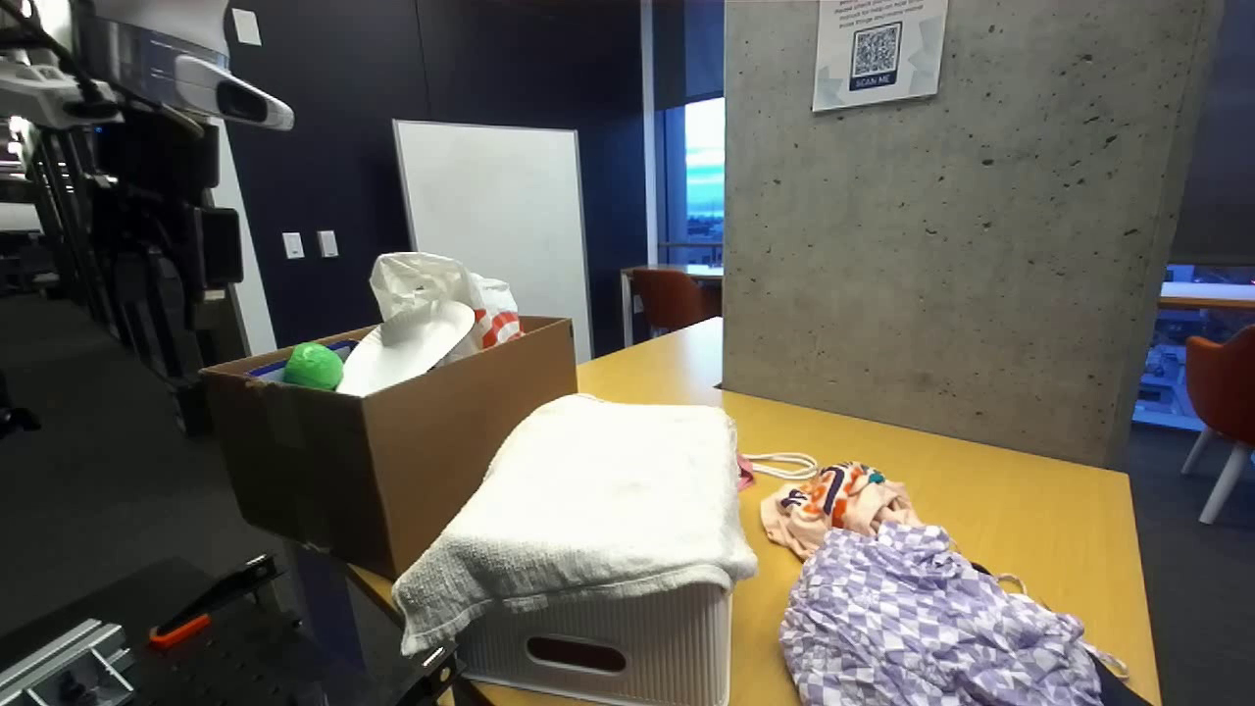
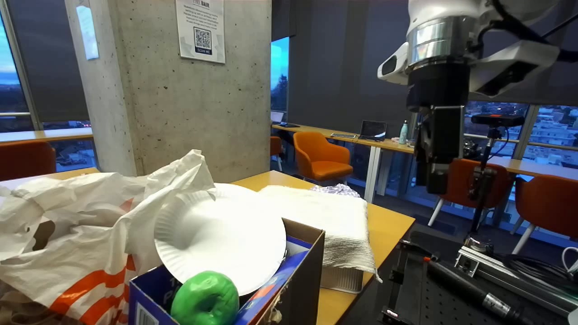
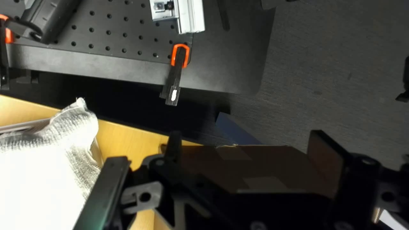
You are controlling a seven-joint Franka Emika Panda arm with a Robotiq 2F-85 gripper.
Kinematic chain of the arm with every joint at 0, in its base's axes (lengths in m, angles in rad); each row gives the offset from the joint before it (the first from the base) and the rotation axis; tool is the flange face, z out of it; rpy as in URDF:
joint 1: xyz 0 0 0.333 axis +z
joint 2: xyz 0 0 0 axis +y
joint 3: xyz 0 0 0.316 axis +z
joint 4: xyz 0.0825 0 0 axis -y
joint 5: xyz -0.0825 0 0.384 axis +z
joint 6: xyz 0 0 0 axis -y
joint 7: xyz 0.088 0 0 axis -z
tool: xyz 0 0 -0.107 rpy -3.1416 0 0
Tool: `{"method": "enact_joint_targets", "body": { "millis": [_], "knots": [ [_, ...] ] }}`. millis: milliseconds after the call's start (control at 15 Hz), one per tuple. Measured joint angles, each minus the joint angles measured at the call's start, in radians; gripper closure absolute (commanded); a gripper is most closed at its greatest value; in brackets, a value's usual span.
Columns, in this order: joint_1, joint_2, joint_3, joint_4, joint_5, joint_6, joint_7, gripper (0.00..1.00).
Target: Pick up the plate
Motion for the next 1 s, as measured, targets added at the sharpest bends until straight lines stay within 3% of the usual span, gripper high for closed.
{"method": "enact_joint_targets", "body": {
  "millis": [467, 733, 1000],
  "knots": [
    [-0.039, 0.357, 0.0, 0.229, -0.08, 0.229, -0.116, 0.0],
    [-0.046, 0.533, 0.002, 0.429, -0.132, 0.236, -0.203, 0.0],
    [-0.067, 0.605, 0.013, 0.583, -0.131, 0.234, -0.312, 0.0]
  ]
}}
